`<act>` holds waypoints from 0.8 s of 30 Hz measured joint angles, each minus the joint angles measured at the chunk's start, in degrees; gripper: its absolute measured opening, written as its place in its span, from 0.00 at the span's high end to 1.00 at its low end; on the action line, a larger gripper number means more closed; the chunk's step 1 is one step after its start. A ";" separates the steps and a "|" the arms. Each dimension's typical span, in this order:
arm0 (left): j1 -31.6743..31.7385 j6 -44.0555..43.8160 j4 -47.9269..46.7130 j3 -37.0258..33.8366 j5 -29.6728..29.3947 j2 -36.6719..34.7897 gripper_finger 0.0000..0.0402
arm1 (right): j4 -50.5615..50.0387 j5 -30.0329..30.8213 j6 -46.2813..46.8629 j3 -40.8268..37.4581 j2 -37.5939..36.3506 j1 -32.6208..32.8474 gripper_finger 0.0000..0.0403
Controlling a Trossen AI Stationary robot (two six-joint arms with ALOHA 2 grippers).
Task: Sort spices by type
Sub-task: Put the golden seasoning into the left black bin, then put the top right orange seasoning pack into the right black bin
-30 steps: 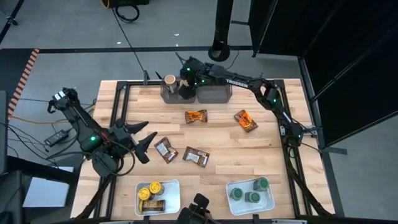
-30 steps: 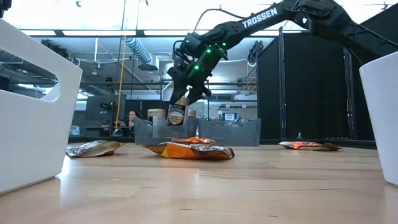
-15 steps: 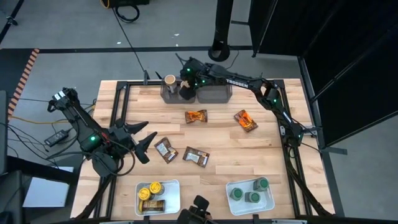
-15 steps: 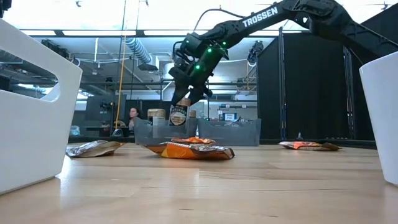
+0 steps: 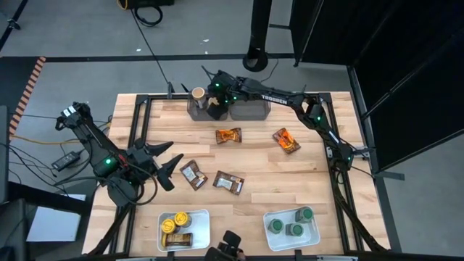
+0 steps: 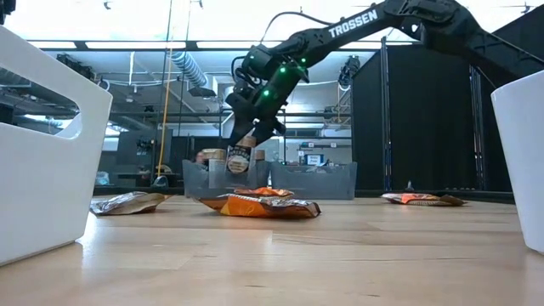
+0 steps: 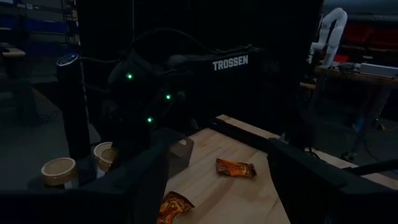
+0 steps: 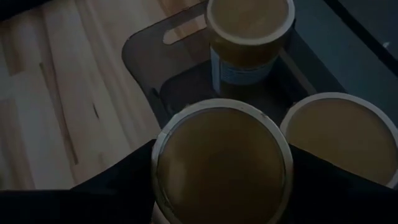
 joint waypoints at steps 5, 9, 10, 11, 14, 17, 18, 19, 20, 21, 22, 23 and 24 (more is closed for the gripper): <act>0.00 0.00 -0.13 -0.02 0.21 0.00 0.33 | 1.66 -0.12 0.03 -0.12 0.21 0.15 0.30; 0.01 -0.01 -0.13 -0.02 0.21 0.00 0.33 | 1.22 -0.27 -0.08 -0.12 0.23 0.12 0.28; 0.01 0.00 -0.13 -0.02 0.19 0.00 0.33 | 1.20 -0.30 -0.10 -0.12 0.23 0.12 0.24; 0.01 -0.02 -0.17 -0.02 0.20 0.00 0.33 | 1.21 -0.43 -0.10 -0.12 0.23 0.12 0.21; 0.00 -0.02 -0.20 -0.02 0.19 0.00 0.33 | 1.52 -0.66 0.06 -0.14 0.23 0.19 0.12; 0.01 -0.02 -0.20 -0.02 0.17 0.00 0.33 | 1.49 -0.31 0.07 -0.14 0.23 0.17 0.11; 0.01 -0.02 -0.22 -0.02 0.19 0.00 0.33 | 1.62 -0.07 0.07 -0.15 0.23 0.17 0.11; 0.01 -0.02 -0.22 -0.02 0.19 0.00 0.33 | 1.84 0.16 0.07 -0.17 0.23 0.15 0.12; 0.01 -0.02 -0.24 -0.02 0.19 0.00 0.33 | 2.04 0.28 0.07 -0.18 0.23 0.14 0.14; 0.01 -0.02 -0.24 -0.02 0.16 0.00 0.33 | 2.18 0.57 0.07 -0.20 0.19 0.13 0.15; 0.01 -0.02 -0.24 -0.02 0.18 0.00 0.33 | 2.29 1.00 0.05 -0.25 0.02 0.12 0.16; 0.01 -0.02 -0.26 -0.02 0.17 0.00 0.33 | 2.27 1.66 -0.04 -0.29 -0.20 0.15 0.18; 0.01 -0.02 -0.26 -0.02 0.16 0.00 0.33 | 2.15 1.91 -0.22 -0.38 -0.58 0.12 0.19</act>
